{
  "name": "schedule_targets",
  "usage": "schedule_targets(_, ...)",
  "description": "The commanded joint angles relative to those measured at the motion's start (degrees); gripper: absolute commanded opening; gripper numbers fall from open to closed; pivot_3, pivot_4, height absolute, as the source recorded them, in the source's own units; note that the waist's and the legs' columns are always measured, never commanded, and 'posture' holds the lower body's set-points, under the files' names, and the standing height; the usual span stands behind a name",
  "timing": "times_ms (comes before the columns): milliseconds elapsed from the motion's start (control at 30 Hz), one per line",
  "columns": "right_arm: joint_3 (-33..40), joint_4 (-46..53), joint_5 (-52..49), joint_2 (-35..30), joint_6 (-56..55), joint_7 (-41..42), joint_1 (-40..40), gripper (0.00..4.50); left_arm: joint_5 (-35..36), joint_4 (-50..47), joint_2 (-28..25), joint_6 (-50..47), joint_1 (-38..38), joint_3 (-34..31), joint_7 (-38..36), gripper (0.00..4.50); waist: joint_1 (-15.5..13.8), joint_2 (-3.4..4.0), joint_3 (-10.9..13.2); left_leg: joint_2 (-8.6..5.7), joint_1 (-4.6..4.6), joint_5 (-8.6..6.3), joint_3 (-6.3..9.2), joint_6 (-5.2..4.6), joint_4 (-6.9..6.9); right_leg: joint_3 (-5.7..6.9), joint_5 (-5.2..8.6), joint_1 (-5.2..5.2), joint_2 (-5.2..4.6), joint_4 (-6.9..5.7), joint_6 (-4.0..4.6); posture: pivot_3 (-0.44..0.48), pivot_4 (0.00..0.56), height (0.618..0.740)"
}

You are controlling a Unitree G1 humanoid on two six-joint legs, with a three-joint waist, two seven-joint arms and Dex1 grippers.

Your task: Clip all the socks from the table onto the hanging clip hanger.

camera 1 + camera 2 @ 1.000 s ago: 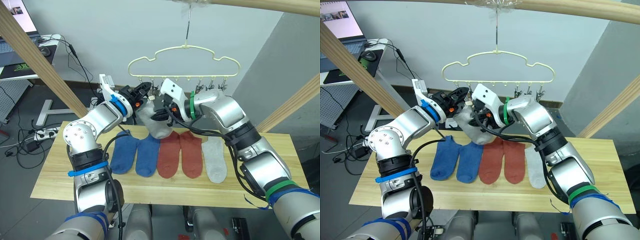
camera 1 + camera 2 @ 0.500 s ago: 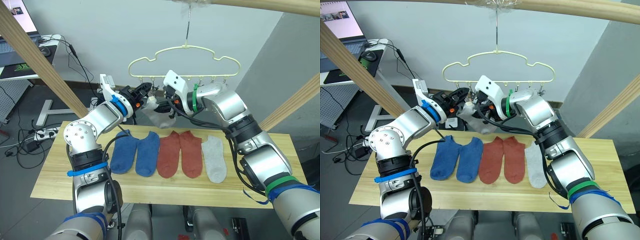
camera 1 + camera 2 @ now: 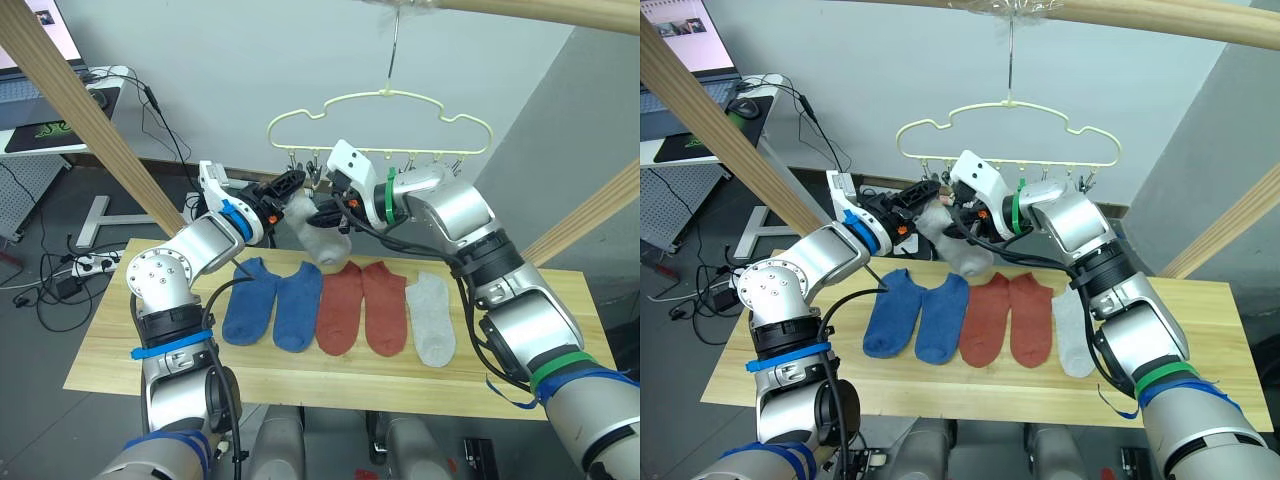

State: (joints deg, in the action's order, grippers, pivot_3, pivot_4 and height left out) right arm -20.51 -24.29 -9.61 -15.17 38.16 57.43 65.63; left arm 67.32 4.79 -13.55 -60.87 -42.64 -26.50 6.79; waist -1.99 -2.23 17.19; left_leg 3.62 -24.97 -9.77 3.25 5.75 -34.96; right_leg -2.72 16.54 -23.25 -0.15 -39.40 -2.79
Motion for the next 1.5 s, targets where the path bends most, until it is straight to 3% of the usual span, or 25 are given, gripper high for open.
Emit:
schedule_targets(33, 1.1, 4.6, -0.3, -0.1, 1.2, -0.3, -1.5, 2.18, -0.2, -3.8, -1.6, 0.1, -0.5, 1.6, -2.2, 3.15, 0.0, 0.00, 0.0, 0.00, 0.00, 0.00, 0.01, 0.00, 0.00, 0.01, 0.00, 0.00, 0.00, 0.00, 0.00, 0.204, 0.216, 0.740)
schedule_targets(167, 1.3, 8.9, -0.6, -0.4, 3.6, -1.6, -5.1, 3.60, -1.1, -7.1, -3.4, -0.2, 0.2, 4.0, -4.0, 3.15, -0.2, 0.00, 0.0, 0.00, -0.02, 0.00, 0.02, 0.00, 0.00, 0.01, 0.00, 0.00, 0.00, 0.01, 0.00, 0.203, 0.222, 0.740)
schedule_targets(233, 1.5, 13.4, -1.3, -1.3, 6.2, -2.1, -8.1, 4.32, -4.7, -11.1, -5.8, 1.5, 1.7, 7.1, -6.9, 3.15, -0.3, 0.00, 0.0, 0.00, -0.02, 0.00, 0.03, 0.00, 0.01, 0.02, 0.00, 0.00, 0.00, 0.01, 0.00, 0.206, 0.223, 0.740)
schedule_targets(267, 1.6, 16.1, -1.8, -1.9, 7.5, -2.3, -9.7, 4.46, -7.5, -13.2, -7.5, 3.0, 2.9, 9.3, -8.9, 3.15, -0.3, 0.00, 0.0, 0.00, -0.02, 0.00, 0.04, 0.00, 0.02, 0.03, 0.00, 0.00, 0.00, 0.02, 0.00, 0.208, 0.224, 0.740)
schedule_targets(467, 4.3, 32.2, -5.1, -6.6, 15.6, -4.5, -19.1, 4.46, -23.5, -22.6, -14.5, 15.4, 10.6, 20.1, -19.1, 3.15, -1.0, 0.01, 0.0, 0.00, -0.02, 0.01, 0.03, 0.01, 0.08, 0.02, 0.00, 0.00, 0.00, 0.06, 0.01, 0.218, 0.222, 0.740)
schedule_targets(767, 17.1, 54.8, -14.3, -18.7, 27.3, -7.1, -33.3, 4.46, -40.2, -29.5, -16.7, 32.3, 22.8, 25.7, -25.8, 3.15, -2.1, 0.01, 0.0, 0.00, -0.04, -0.06, 0.02, -0.21, 0.09, 0.02, -0.06, 0.04, 0.00, 0.24, 0.12, 0.196, 0.221, 0.740)
schedule_targets(1033, 36.5, 62.3, -26.7, -25.8, 33.1, -7.1, -35.0, 4.46, -54.6, -24.7, -9.8, 44.8, 22.9, 33.2, -23.5, 3.15, -2.6, 0.04, 0.0, -0.02, -0.04, 0.02, -0.06, -0.39, 0.06, -0.03, -0.10, 0.10, 0.00, 0.36, 0.18, 0.147, 0.218, 0.740)
schedule_targets(1233, 42.9, 61.9, -35.2, -28.5, 36.9, -9.4, -31.8, 4.46, -60.4, -18.7, -3.9, 49.7, 20.5, 34.2, -20.8, 3.15, -2.3, 0.05, 0.0, -0.01, -0.03, 0.07, -0.09, -0.47, 0.03, -0.05, -0.13, 0.10, 0.02, 0.35, 0.22, 0.101, 0.225, 0.740)
schedule_targets(1333, 43.4, 62.2, -37.4, -30.0, 37.5, -11.1, -31.8, 4.50, -61.0, -16.8, -1.1, 50.3, 19.3, 33.6, -19.7, 2.61, -2.2, 0.05, 0.0, -0.02, -0.04, 0.07, -0.09, -0.47, 0.03, -0.06, -0.14, 0.10, 0.02, 0.34, 0.23, 0.086, 0.230, 0.740)
schedule_targets(1467, 44.2, 62.9, -40.5, -31.4, 38.0, -13.2, -32.4, 4.50, -61.2, -15.0, 1.3, 49.9, 17.7, 33.6, -19.9, 1.35, -1.8, 0.05, 0.0, -0.03, -0.06, 0.07, -0.09, -0.48, 0.02, -0.05, -0.14, 0.10, 0.01, 0.33, 0.23, 0.065, 0.232, 0.740)
schedule_targets(1500, 44.6, 63.0, -41.3, -31.8, 38.1, -13.8, -32.6, 4.50, -61.2, -14.6, 2.0, 49.7, 17.3, 33.6, -19.7, 1.35, -1.7, 0.05, 0.0, -0.03, -0.06, 0.07, -0.08, -0.48, 0.02, -0.04, -0.14, 0.10, 0.01, 0.32, 0.23, 0.061, 0.232, 0.740)
